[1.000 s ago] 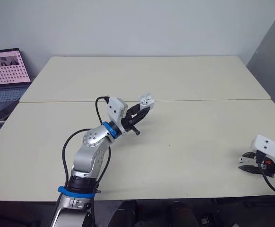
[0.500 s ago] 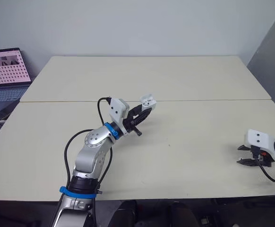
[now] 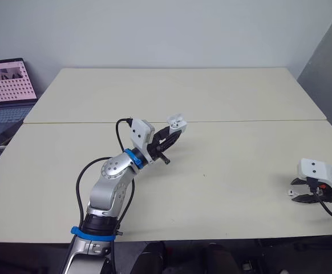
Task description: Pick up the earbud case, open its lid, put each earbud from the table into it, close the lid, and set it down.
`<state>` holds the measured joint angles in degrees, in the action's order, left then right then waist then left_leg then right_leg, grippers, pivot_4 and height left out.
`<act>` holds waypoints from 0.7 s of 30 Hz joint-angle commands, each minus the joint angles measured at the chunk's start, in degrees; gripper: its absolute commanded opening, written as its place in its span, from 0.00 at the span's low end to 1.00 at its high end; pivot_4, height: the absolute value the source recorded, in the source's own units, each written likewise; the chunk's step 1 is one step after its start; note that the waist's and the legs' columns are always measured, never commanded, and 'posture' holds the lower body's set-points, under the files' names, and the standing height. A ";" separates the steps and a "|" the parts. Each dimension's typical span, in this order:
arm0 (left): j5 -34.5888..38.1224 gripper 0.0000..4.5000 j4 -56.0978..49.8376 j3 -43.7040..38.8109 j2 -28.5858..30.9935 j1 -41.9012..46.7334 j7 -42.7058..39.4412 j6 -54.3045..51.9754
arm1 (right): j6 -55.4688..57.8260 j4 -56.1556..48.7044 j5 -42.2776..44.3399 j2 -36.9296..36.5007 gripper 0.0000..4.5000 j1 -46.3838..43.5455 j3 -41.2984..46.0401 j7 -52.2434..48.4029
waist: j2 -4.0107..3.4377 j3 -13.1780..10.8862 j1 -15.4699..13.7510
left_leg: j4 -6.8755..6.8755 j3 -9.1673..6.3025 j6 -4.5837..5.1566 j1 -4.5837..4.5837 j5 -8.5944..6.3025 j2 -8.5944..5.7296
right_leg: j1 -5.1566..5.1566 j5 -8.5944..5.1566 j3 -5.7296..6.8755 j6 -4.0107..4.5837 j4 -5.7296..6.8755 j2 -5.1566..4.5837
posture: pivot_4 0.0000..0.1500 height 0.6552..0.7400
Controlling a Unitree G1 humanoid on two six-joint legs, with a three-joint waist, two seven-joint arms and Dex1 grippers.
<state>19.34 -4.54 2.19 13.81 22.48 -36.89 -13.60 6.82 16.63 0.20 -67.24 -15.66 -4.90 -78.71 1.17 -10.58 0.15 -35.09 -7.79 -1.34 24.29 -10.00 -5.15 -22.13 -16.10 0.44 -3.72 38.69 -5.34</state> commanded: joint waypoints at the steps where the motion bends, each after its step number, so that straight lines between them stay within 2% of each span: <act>1: 0.59 0.17 -2.86 -0.31 0.26 0.62 -0.01 0.74 | 1.30 -0.93 0.01 0.83 0.60 -0.27 0.09 0.78 | 0.00 0.00 0.01 | 0.00 0.01 0.00 -0.02 0.00 0.01 | 0.00 0.00 -0.01 0.00 0.00 0.00 | 1.00 1.00; 21: 0.45 0.17 -2.31 -0.44 0.17 0.97 0.01 1.12 | 4.21 -3.10 0.83 0.86 0.60 -0.40 0.19 -0.14 | 0.00 0.00 0.01 | 0.00 -0.01 0.00 -0.03 0.00 0.03 | -0.01 0.00 -0.01 0.00 0.01 0.01 | 1.00 1.00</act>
<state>19.32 -4.54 2.13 13.83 22.54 -36.91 -13.54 10.64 14.71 0.69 -66.86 -15.74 -4.81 -78.71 1.17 -10.58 0.15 -35.09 -7.80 -1.34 24.26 -10.00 -5.12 -22.14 -16.10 0.43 -3.72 38.70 -5.32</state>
